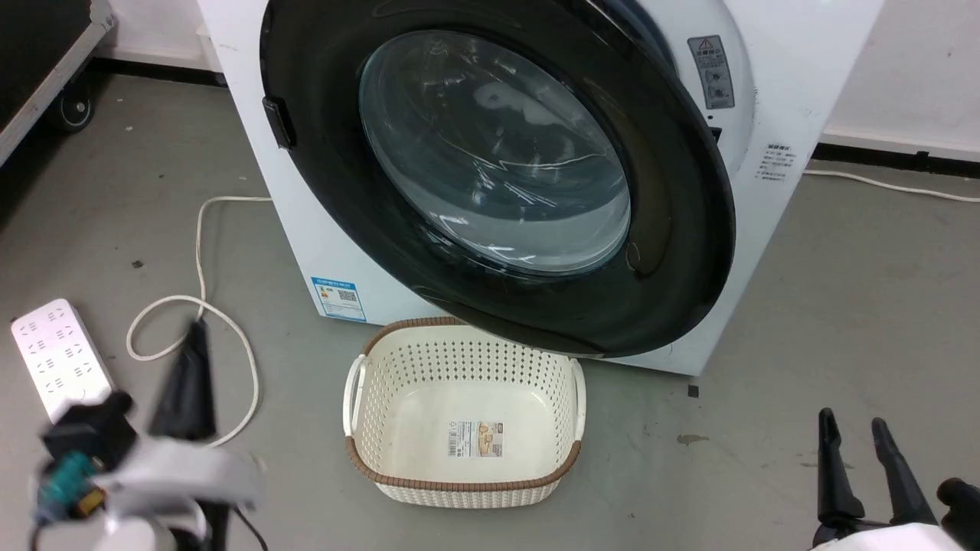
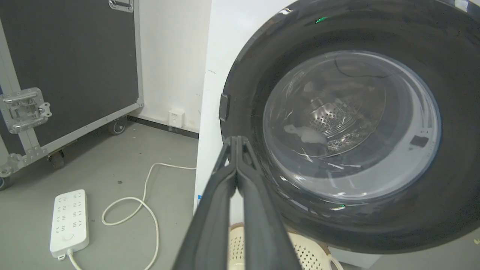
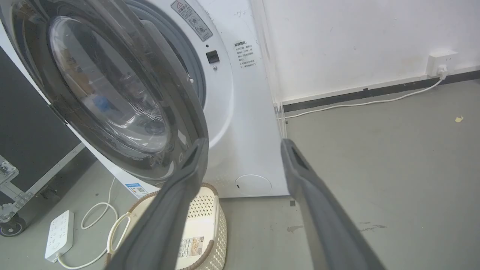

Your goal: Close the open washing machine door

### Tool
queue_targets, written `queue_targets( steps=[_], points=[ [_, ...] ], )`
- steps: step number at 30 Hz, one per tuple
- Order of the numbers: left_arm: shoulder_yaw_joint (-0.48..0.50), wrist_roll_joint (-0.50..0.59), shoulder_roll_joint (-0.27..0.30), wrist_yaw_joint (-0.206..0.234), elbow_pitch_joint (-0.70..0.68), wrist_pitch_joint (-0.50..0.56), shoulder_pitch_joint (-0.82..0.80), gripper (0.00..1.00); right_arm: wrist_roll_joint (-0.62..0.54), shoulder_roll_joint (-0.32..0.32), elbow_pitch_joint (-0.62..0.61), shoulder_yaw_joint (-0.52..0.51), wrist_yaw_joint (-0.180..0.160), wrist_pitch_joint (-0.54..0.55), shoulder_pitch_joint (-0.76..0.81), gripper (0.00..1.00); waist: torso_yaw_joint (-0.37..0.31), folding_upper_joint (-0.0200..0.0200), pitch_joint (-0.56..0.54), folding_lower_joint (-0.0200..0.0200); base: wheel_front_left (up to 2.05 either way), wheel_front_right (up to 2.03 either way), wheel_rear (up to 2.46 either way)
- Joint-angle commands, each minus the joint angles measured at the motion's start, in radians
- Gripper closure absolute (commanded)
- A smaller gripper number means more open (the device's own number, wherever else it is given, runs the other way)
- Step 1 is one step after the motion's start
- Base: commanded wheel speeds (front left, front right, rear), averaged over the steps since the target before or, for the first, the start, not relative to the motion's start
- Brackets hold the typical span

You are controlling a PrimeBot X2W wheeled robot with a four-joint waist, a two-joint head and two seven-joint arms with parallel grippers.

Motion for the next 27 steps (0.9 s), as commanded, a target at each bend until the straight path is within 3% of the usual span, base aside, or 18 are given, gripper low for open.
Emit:
queue_targets(
  steps=[1, 7, 8, 9, 10, 26, 27],
  points=[
    [-0.012, -0.009, -0.009, -0.016, 0.004, -0.005, 0.031, 1.0, 0.006, -0.001, 0.004, 0.006, 0.001, -0.004, 0.009, 0.0, 0.0, -0.0001, -0.003, 0.0, 0.0, 0.0, 0.0],
    [-0.058, -0.043, -0.03, -0.059, 0.032, 0.02, 0.093, 1.0, 0.015, -0.001, 0.013, 0.026, 0.001, -0.004, 0.015, 0.0, -0.002, -0.0001, -0.015, 0.0, 0.0, 0.0, 0.0],
    [-0.065, -0.05, -0.031, -0.068, 0.036, 0.028, 0.097, 0.84, 0.016, -0.001, 0.014, 0.028, 0.001, -0.004, 0.016, 0.0, -0.003, -0.0001, -0.016, 0.0, 0.0, 0.0, 0.0],
    [-0.07, -0.055, -0.033, -0.075, 0.039, 0.031, 0.1, 0.35, 0.017, -0.001, 0.015, 0.031, 0.001, -0.004, 0.017, 0.0, -0.004, -0.0001, -0.017, 0.0, 0.0, 0.0, 0.0],
    [-0.074, -0.059, -0.033, -0.083, 0.044, 0.034, 0.101, 0.0, 0.017, -0.001, 0.016, 0.033, 0.001, -0.004, 0.017, 0.0, -0.005, -0.0001, -0.017, 0.0, 0.0, 0.0, 0.0],
    [-0.1, 0.028, -0.012, -0.062, 0.044, 0.01, 0.093, 0.0, -0.017, -0.001, 0.008, 0.035, 0.001, -0.004, 0.019, 0.0, -0.009, -0.0001, -0.028, 0.0, 0.0, 0.0, 0.0],
    [-0.105, 0.041, -0.008, -0.06, 0.042, 0.009, 0.092, 0.0, -0.021, -0.001, 0.006, 0.032, 0.001, -0.004, 0.019, 0.45, -0.01, -0.0001, -0.029, 0.0, 0.0, 0.0, 0.0]
  ],
)
